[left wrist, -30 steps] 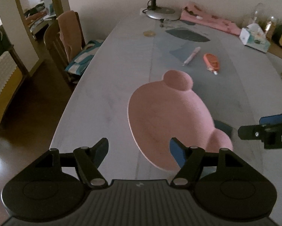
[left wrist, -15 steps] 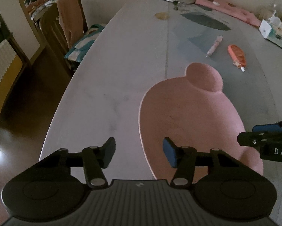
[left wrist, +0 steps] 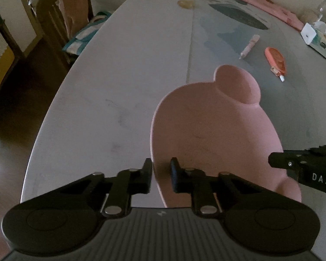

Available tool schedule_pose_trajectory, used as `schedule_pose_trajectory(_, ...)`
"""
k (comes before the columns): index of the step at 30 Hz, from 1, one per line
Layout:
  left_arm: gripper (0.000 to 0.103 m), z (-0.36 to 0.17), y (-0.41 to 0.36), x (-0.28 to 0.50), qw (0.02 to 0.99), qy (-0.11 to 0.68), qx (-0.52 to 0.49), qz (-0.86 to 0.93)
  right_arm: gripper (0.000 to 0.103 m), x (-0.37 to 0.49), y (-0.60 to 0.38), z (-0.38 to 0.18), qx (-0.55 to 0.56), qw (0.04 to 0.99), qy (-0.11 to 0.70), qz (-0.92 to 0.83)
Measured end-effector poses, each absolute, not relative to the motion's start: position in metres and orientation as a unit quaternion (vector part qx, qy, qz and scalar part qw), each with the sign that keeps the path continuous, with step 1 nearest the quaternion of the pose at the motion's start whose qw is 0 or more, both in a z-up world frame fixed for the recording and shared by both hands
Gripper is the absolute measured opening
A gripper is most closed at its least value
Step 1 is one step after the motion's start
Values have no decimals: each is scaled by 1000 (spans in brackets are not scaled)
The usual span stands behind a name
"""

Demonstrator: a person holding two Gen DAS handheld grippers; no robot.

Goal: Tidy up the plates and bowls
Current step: 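Close both grippers on the pink bear-shaped plate rim, then lift the pink plate with both grippers and carry it over the white plates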

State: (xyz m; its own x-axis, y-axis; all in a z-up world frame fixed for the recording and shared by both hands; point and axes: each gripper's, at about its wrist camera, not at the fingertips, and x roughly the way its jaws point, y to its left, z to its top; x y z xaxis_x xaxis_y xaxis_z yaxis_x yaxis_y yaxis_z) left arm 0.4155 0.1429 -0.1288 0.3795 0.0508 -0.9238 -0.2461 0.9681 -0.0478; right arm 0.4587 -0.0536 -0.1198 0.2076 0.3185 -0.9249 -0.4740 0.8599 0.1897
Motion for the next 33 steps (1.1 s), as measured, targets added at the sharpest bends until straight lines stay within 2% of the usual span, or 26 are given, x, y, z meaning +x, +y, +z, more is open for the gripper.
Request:
schedule_pose_trajectory(17, 14, -106, 122, 375, 823, 554, -91, 83, 8, 436, -69, -103, -70, 775, 577, 247)
schedule_pose_trajectory(33, 14, -58, 94, 269, 825, 556, -80, 60, 8, 345, -101, -58, -75, 776, 578, 240)
